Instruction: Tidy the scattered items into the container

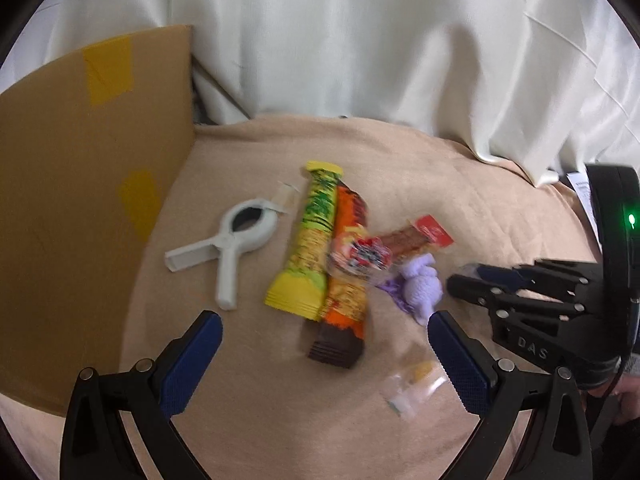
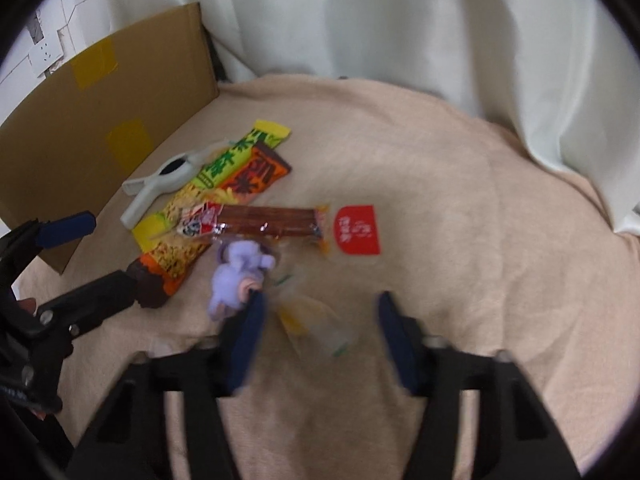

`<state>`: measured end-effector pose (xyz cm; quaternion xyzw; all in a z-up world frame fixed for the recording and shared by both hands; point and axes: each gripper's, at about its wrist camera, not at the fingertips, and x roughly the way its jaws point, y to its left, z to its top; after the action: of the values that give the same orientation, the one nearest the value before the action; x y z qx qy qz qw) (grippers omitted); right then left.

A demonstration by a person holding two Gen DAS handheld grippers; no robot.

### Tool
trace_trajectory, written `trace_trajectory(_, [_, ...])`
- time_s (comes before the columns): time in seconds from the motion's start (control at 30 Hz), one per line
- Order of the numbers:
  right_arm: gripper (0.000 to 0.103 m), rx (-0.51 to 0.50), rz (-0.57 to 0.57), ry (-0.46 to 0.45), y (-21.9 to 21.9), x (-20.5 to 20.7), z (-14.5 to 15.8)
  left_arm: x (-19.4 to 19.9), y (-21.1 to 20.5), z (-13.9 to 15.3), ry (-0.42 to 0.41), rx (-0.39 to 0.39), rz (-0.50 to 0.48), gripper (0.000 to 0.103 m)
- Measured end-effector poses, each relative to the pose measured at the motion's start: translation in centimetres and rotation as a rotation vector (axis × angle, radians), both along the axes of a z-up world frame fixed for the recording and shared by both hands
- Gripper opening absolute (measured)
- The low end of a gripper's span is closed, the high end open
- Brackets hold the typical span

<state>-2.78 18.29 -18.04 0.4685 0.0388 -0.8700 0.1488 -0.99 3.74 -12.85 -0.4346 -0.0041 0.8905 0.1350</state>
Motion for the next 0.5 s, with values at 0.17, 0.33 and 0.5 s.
trace_trajectory(0.17, [0.024,-0.021,-0.024,-0.007,0.8,-0.2,0.2,0.9,1.0,0.0,0.009,-0.013,-0.019,0.103])
trace_trajectory(0.33, [0.024,-0.053,-0.082,0.021,2.5,-0.3,1.5,1.9,1.8,-0.6,0.006,-0.036,-0.037,0.103])
trace_trajectory(0.5, [0.024,-0.049,-0.093,0.025,2.8,-0.4,1.6,2.2,2.2,-1.5,-0.024,-0.021,-0.058,0.103])
